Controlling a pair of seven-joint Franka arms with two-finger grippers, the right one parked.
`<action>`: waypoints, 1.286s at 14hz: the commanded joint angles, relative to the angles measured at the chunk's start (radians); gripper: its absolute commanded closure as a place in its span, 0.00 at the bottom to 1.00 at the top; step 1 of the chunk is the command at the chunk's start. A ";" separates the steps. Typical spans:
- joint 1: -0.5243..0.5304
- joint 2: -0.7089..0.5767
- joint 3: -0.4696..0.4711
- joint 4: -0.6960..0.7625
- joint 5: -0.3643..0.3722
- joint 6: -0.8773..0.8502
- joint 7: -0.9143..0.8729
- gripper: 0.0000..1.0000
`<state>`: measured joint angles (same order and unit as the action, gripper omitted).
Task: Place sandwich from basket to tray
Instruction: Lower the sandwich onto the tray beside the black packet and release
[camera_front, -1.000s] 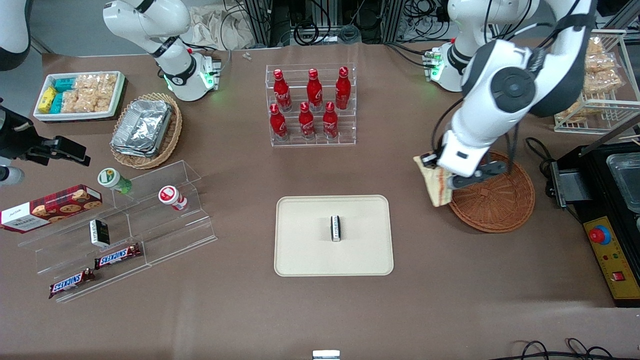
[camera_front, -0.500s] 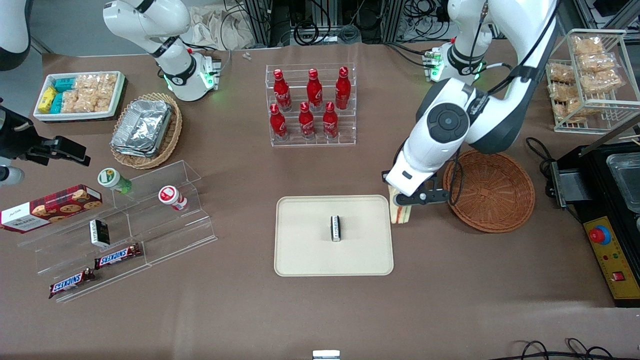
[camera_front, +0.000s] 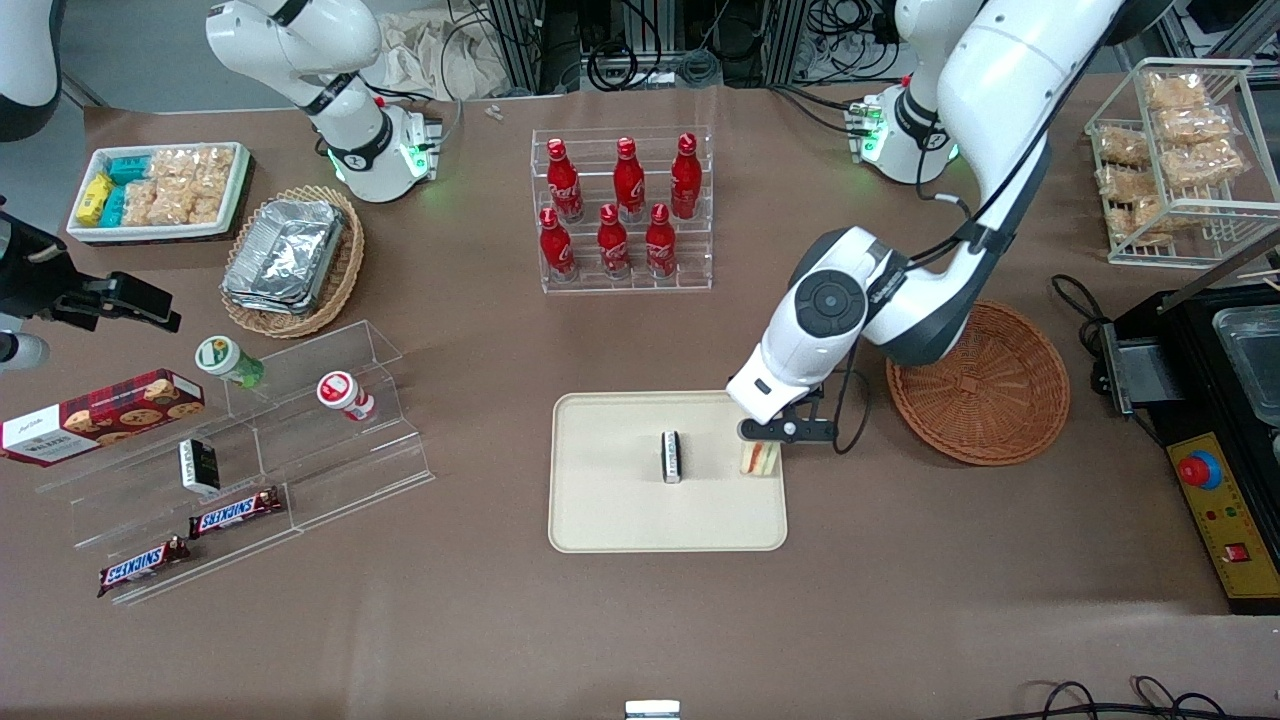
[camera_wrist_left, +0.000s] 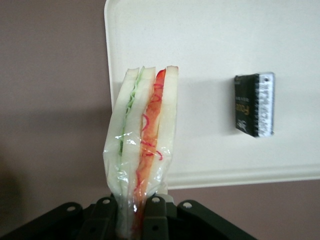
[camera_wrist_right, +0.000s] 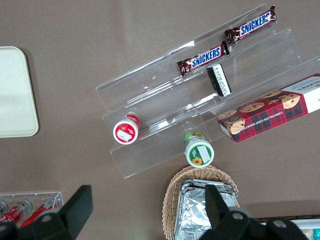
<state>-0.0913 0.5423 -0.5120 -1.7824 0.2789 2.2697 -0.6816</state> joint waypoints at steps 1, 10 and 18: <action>0.001 0.082 -0.005 0.046 0.101 0.030 -0.071 1.00; 0.001 0.159 -0.005 0.095 0.172 0.062 -0.098 0.00; 0.005 -0.198 -0.007 0.061 -0.031 -0.191 -0.098 0.00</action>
<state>-0.0880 0.4692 -0.5191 -1.6912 0.3101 2.1661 -0.7868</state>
